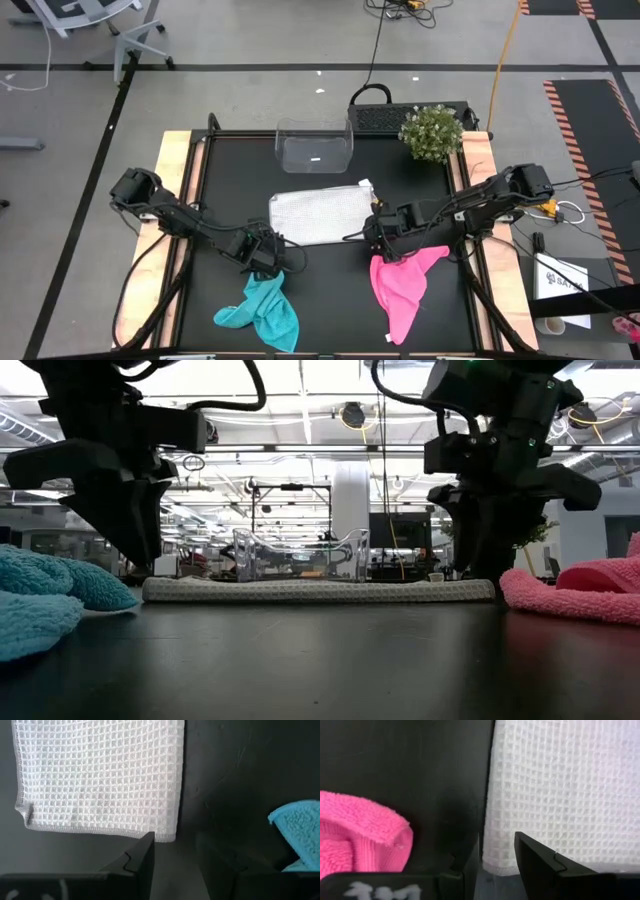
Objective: Fold microfiber towels
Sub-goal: Fold the gray microfiber cloth
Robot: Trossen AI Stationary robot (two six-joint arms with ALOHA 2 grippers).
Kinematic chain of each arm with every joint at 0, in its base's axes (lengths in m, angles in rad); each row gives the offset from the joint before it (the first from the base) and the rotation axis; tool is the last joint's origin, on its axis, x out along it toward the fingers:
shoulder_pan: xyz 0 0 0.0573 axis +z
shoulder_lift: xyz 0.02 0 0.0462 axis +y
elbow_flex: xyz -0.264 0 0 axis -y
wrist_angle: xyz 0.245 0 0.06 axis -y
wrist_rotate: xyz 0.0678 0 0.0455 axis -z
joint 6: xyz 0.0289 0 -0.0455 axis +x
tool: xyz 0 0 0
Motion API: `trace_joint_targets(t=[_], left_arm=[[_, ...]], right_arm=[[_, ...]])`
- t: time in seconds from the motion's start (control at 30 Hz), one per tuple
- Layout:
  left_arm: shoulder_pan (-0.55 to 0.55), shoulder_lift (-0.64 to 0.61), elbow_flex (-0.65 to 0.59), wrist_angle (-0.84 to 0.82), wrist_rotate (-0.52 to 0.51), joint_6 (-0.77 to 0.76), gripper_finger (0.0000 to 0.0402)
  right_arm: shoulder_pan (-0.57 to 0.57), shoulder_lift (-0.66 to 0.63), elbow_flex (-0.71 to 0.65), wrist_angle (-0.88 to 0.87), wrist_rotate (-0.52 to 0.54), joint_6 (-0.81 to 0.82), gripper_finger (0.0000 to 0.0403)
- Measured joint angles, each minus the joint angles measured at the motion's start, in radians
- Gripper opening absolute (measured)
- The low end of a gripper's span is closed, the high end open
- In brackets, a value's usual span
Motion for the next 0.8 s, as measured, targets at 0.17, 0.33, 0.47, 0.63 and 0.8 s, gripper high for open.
trace_joint_targets(t=[0.17, 0.33, 0.47, 0.63, 0.8], left_arm=[[0.000, 0.000, 0.000, 0.001, 0.000, -0.019, 0.0145], [0.000, 0.000, 0.000, 0.019, -0.002, -0.019, 0.0145], [0.000, 0.000, -0.017, 0.085, -0.019, -0.015, 0.0145], [0.000, 0.000, -0.063, 0.116, -0.019, -0.016, 0.0145], [0.000, 0.000, -0.090, 0.117, -0.019, -0.018, 0.0145]], right_arm=[[0.000, 0.000, -0.036, 0.013, -0.001, 0.034, 0.0119], [0.000, 0.000, -0.061, 0.050, -0.001, 0.055, 0.0119], [0.000, 0.000, -0.063, 0.068, -0.001, 0.055, 0.0119], [0.000, 0.000, -0.063, 0.081, -0.001, 0.056, 0.0119], [0.000, 0.000, -0.063, 0.082, -0.001, 0.056, 0.0119]])
